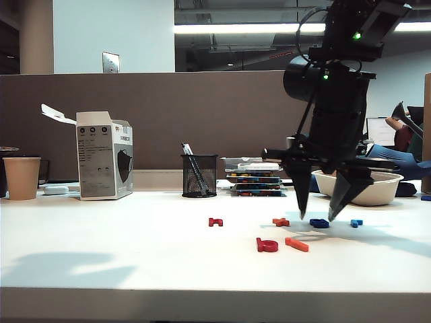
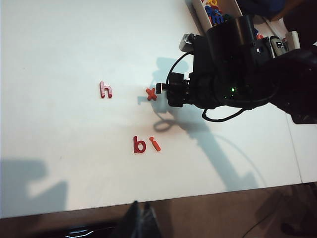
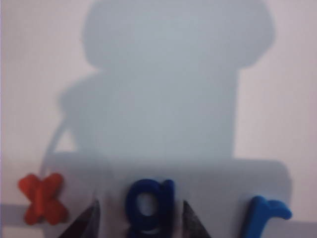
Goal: Select the appropriate letters from the row of letter magnets placed on the table to arrange into the word "big".
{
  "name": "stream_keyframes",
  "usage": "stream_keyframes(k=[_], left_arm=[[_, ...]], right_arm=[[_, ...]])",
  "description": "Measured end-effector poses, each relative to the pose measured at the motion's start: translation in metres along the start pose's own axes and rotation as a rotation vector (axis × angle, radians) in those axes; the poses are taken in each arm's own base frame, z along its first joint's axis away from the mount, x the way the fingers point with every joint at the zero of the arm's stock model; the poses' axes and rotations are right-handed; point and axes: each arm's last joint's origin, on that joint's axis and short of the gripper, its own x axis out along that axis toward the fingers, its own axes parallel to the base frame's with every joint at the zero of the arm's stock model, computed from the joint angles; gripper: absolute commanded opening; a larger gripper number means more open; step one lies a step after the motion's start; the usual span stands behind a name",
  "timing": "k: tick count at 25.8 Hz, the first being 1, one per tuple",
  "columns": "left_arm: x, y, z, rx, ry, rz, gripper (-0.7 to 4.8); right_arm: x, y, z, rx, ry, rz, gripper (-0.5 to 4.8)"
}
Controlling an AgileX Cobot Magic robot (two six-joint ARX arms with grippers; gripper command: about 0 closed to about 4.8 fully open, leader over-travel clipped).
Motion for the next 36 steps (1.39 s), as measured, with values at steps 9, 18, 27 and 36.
stream_keyframes(k=[9, 18, 27, 36], left_arm=[[-0.0001, 0.0, 0.0001, 0.0, -0.001, 0.0, -0.05], [-0.0001, 0.0, 0.0001, 0.0, 0.0, 0.0, -0.05], [0.0, 0.0, 0.0, 0.0, 0.0, 0.0, -0.05], [-0.0001, 0.0, 0.0001, 0.0, 0.0, 0.0, -0.05]], right_arm=[[0.003, -0.0013, -0.0002, -0.02, 0.006, -0.018, 2.08], [0.0054, -0.0014, -0.0009, -0.024, 0.018, -0.02, 1.97], [0.005, -0.001, -0.0016, -0.025, 0.031, -0.013, 1.33], [0.005, -0.0009, -0.0017, -0.026, 0.032, -0.012, 1.33]])
